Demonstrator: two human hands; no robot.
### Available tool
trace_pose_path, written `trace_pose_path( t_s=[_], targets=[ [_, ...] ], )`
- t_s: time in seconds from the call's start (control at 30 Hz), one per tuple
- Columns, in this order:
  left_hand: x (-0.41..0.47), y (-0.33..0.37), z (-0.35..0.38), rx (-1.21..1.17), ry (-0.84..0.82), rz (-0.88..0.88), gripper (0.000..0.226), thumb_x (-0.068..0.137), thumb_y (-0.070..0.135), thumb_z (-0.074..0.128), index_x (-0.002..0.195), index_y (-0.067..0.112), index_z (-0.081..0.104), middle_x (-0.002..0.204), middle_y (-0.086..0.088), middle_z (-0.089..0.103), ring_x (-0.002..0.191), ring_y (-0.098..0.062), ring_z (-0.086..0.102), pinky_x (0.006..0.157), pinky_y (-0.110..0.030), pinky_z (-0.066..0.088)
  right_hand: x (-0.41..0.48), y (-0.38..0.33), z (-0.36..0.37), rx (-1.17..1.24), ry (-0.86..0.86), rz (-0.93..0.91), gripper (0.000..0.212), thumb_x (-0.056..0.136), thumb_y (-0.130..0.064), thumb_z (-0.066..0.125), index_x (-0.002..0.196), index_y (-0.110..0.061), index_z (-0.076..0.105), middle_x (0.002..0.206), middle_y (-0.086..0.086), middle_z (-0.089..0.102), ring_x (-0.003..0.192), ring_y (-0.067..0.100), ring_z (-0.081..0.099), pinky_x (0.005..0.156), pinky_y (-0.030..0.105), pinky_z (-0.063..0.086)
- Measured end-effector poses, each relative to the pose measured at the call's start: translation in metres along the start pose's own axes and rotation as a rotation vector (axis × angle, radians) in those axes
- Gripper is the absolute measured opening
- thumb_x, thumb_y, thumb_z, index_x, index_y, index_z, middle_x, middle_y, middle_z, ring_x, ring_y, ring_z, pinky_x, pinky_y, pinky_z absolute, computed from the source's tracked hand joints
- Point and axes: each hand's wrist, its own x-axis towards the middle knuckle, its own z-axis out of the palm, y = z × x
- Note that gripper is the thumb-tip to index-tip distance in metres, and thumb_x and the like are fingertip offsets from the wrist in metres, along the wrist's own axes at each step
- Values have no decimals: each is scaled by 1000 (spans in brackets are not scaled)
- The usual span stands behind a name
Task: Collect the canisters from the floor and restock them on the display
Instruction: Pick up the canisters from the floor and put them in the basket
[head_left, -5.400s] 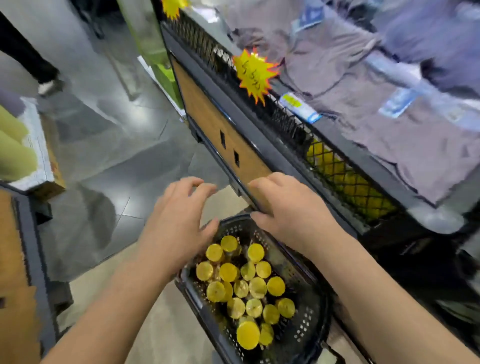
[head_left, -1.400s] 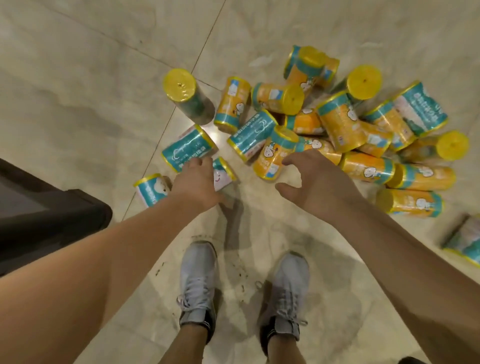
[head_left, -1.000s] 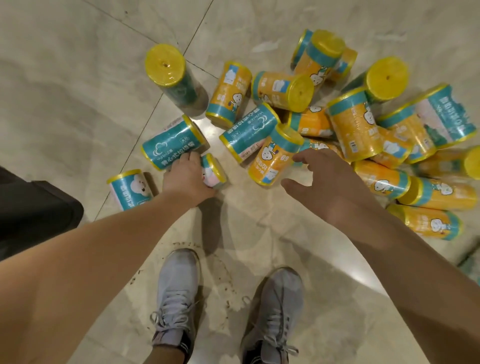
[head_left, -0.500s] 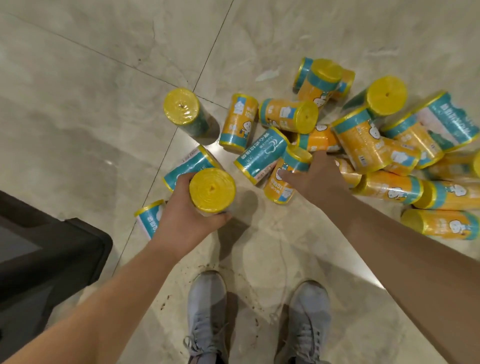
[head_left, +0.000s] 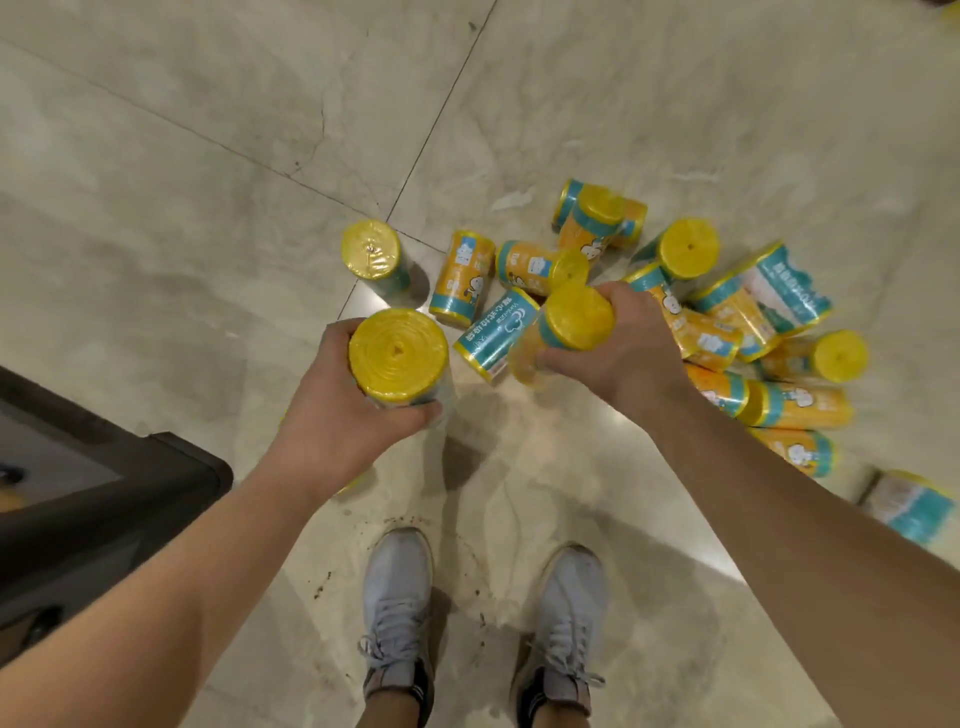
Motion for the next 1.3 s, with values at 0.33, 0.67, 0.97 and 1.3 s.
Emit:
trace_pose_path(
  t_s=[0.33,0.67,0.97,1.3],
  targets=[
    [-108,211,-146,-115,70,222,81,62,15,96,123,36,48,106,24,64,95,15,60,74,0,43,-148,-185,-204,133,56,-255,66,67,-34,90,117,-44,48,100,-23,61,92,-13,56,66,2,39],
    [-287,404,-309,-237,162,513,79,59,27,92,127,37,52,120,18,65,114,-4,63,100,-35,53,-341,-370,-388,120,150,-507,73,67,-42,91,125,-46,48,112,-29,57,98,-5,57,78,11,42],
    [-382,444,-378,-148,283,643,75,66,24,95,127,36,53,121,20,64,116,-1,60,98,-31,51,-426,-449,-426,133,147,-747,76,61,-58,88,125,-46,49,113,-25,59,101,-1,59,82,29,51],
    [-446,385,-336,-338,541,391,81,57,40,94,128,35,53,122,15,66,115,-5,63,95,-33,54,-423,-442,-399,26,-156,-911,75,64,-54,90,127,-44,51,119,-24,60,106,0,58,88,29,50]
  ],
)
